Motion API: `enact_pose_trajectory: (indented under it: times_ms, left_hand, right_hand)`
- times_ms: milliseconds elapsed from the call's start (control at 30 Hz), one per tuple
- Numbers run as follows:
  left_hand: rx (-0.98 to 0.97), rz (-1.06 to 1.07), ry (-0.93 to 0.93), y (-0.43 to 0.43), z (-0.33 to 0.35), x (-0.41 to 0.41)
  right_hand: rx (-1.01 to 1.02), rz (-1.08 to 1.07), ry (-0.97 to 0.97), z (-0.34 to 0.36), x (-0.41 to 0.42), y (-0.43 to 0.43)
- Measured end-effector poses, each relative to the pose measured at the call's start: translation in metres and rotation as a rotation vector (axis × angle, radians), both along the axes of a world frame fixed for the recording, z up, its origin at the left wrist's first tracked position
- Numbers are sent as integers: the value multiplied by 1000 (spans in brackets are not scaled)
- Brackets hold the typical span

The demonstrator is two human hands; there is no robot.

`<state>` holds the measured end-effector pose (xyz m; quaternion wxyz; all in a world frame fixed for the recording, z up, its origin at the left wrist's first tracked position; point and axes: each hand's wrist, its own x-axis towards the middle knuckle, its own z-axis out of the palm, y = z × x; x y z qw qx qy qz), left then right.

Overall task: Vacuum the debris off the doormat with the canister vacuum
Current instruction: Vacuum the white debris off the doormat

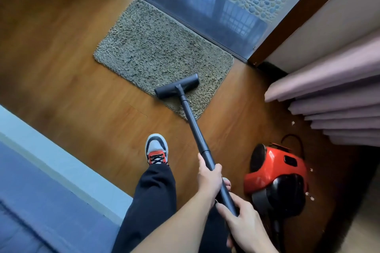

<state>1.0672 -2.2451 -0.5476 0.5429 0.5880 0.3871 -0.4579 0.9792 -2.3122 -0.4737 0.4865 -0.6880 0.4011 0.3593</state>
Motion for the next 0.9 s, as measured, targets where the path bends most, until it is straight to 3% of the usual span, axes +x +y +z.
enact_pose_trajectory:
  times_ms: [267, 400, 900]
  left_hand:
    - [24, -39, -12, 10, -8, 27]
    - [37, -5, -39, 24, -15, 71]
    - [46, -4, -129, 66, -41, 238]
  right_hand:
    - [-55, 58, -16, -2, 29, 11]
    - [26, 8, -28, -1, 78, 24]
    - [11, -6, -86, -23, 239, 72]
